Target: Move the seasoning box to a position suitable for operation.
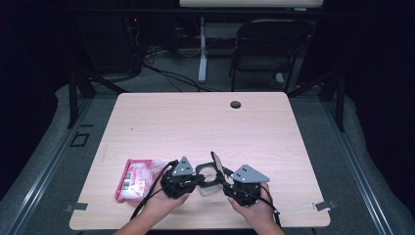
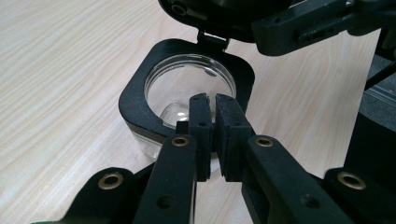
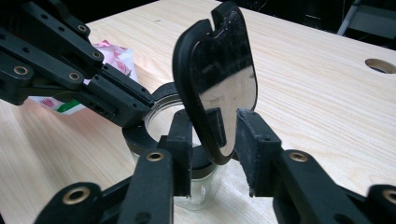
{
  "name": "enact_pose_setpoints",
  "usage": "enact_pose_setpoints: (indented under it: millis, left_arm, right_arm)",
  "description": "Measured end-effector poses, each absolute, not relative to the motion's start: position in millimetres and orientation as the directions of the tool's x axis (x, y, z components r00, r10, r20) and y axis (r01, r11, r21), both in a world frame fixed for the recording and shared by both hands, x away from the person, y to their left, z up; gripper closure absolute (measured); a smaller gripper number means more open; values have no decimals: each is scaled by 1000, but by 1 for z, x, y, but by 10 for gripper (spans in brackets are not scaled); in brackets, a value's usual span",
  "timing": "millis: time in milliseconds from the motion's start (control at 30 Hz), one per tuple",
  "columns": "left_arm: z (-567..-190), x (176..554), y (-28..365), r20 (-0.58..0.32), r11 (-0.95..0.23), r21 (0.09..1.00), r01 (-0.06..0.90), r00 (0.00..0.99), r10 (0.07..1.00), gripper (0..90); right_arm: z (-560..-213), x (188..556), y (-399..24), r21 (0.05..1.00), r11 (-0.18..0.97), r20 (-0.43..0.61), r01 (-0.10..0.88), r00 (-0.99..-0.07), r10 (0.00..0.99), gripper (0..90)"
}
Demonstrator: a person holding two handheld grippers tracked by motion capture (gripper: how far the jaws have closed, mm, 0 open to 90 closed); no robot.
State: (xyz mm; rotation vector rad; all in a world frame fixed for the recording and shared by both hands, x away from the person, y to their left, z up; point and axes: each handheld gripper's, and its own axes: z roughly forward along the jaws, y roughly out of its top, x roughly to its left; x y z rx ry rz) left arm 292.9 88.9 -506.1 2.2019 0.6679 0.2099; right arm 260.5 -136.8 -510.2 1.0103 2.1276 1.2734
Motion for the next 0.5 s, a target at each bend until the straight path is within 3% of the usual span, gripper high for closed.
enact_pose_setpoints:
  millis: [233, 500]
  left_arm:
    - [-506, 293, 89, -68, -533, 750, 392, 847, 527, 856]
    - [-507, 292, 89, -71, -524, 756, 392, 845, 530, 856]
  right_arm:
    - [-509, 260, -145, 887, 273, 17, 372, -618, 786, 768]
    - [-509, 263, -158, 882, 224, 82, 414, -604, 793, 796]
